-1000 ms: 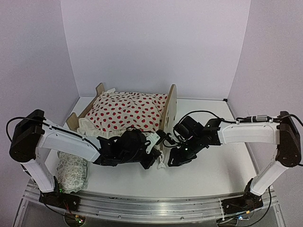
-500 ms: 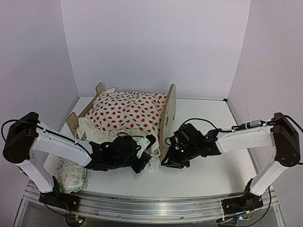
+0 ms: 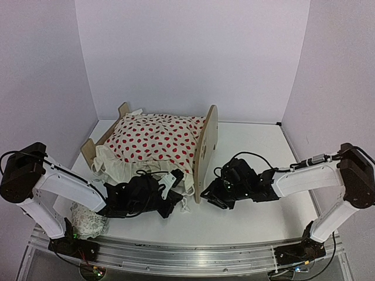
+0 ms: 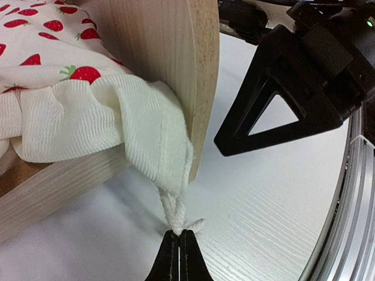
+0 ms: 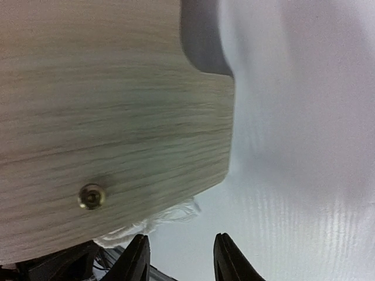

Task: Set up the pet bed
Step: Tie the right ropes of the mattress at the bed frame base.

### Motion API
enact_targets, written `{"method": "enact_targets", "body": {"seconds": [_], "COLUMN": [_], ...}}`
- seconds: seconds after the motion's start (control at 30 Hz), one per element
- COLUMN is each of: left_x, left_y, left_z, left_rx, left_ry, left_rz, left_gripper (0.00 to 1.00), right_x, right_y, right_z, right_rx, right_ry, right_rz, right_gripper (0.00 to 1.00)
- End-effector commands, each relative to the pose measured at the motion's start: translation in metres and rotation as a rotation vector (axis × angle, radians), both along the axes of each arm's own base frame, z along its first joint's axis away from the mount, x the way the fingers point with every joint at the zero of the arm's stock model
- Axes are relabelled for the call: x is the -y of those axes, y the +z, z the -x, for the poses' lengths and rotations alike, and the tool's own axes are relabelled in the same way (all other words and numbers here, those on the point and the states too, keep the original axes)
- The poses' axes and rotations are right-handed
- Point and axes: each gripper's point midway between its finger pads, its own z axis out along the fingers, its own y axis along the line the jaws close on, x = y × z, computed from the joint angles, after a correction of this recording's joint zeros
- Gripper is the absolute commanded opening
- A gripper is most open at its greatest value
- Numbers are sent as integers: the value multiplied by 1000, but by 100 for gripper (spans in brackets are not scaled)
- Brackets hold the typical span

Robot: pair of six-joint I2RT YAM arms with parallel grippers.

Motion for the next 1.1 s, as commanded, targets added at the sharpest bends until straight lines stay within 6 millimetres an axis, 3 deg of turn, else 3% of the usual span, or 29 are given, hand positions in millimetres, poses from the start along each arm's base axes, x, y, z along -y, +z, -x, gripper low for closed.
{"method": "enact_targets", "body": {"seconds": [0.0, 0.33, 0.6, 1.07], "left_x": [9, 7, 0, -20], "left_y": [31, 29, 27, 33], "left_z": [2, 8, 15, 25], "left_rx": [29, 23, 43, 82], "left_ry": [-24, -57, -94, -124], "left_rz": [97, 82, 70, 73], "left_gripper": [0, 0, 0, 0], "right_x": [-32, -31, -42, -52], "right_y": [28, 20, 31, 12], "right_z": [-12, -5, -3, -14], "right_rx": [60, -18, -13, 78], "right_ry": [-86, -295, -411, -429], "right_rz": [-122, -148, -172, -55], "right_gripper": [41, 49, 50, 32]}}
